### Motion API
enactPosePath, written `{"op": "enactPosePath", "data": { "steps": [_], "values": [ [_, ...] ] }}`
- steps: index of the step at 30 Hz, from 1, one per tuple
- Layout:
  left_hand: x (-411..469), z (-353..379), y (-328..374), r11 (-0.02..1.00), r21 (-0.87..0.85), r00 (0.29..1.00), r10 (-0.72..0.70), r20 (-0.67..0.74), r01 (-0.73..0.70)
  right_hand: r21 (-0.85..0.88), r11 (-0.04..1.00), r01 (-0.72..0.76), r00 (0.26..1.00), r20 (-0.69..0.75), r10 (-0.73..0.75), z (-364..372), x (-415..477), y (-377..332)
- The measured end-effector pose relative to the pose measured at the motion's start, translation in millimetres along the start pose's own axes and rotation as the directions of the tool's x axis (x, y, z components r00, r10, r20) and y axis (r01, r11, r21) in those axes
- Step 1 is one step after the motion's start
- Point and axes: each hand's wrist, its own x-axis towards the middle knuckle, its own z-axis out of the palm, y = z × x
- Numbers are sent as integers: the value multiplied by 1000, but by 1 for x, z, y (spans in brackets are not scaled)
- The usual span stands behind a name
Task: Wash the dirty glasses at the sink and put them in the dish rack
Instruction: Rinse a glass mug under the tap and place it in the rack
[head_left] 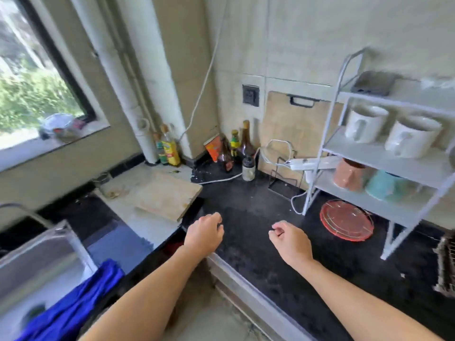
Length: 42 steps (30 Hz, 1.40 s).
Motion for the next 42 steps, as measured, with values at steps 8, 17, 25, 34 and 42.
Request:
{"op": "enactPosePath", "data": {
  "steps": [8,17,25,34,42],
  "values": [
    [-51,-52,-160,912,-34,906,-409,-105,408,17,954,299,910,295,-291,124,40,-153],
    [-31,-76,-310,716,-98,703,-698,-140,691,57,889,454,727,553,-407,279,116,-292],
    [-11,-69,-375,544,-208,535,-839,-105,813,81,949,304,707,649,-282,395,201,-398],
    [-33,-55,-425,372,-265,377,-926,-34,890,59,998,-26,788,616,-16,482,255,-486],
    [-54,-52,-484,404,-247,417,-909,1,881,50,993,-110,800,597,58,512,248,-503]
  ]
}}
